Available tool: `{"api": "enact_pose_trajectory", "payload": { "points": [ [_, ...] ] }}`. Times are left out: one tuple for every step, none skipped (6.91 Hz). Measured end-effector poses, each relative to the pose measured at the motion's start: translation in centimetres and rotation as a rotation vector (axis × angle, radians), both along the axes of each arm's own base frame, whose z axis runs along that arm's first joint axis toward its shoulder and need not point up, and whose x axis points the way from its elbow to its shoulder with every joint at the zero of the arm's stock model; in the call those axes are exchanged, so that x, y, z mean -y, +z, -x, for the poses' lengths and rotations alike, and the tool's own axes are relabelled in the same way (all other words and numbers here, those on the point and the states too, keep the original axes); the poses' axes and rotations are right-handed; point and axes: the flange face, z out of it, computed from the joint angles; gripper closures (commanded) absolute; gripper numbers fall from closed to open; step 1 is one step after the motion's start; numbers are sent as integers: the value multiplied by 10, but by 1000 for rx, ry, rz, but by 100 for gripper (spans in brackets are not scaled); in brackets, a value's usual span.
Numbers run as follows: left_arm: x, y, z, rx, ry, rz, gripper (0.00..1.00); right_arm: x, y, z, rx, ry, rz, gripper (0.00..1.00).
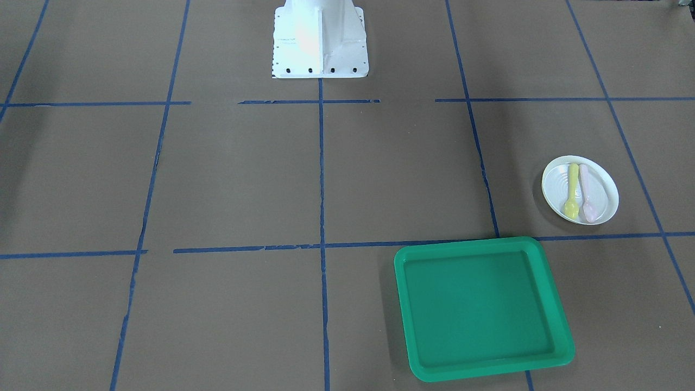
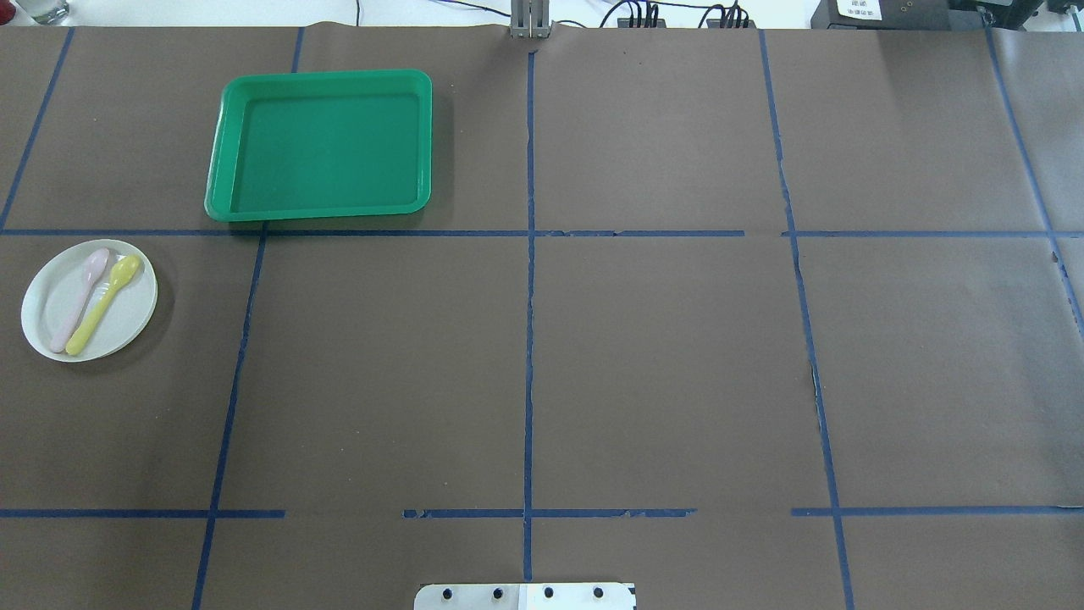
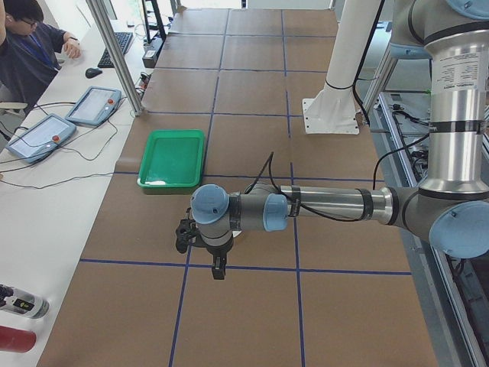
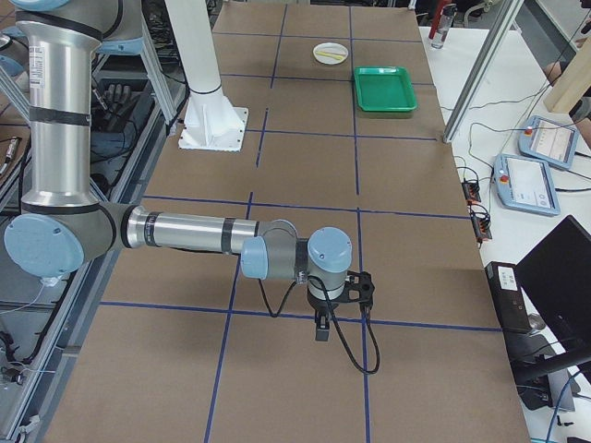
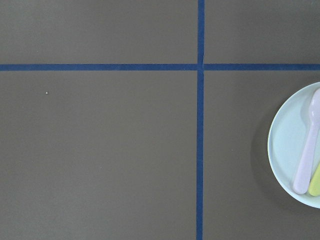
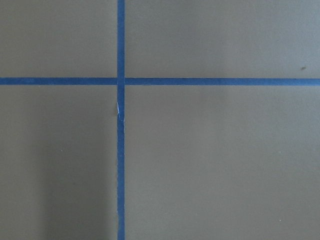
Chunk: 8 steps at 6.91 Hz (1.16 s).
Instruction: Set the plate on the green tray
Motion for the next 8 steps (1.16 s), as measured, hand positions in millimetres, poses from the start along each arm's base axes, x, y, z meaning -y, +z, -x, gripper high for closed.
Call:
{"api": "enact_pose_trajectory", "payload": {
  "points": [
    [3,-3,0,0,-1,-9,0,0,0,0,0,0,0,0],
    [7,-9,0,-1,-1,-33,0,0,0,0,0,0,0,0],
    [12,-16,-1,-1,-1,-86,0,0,0,0,0,0,0,0],
    [17,-21,-3,-1,-9,-129,0,0,0,0,0,0,0,0],
    [22,-26,-12,-7,-28,-139,0,0,0,0,0,0,0,0],
    [28,-31,-37,-20,-48,-129,0,0,0,0,0,0,0,0],
    [32,-35,-76,-43,-63,-108,0,0,0,0,0,0,-1,0],
    [33,-29,-112,-65,-70,-89,0,0,0,0,0,0,-1,0]
  ]
}}
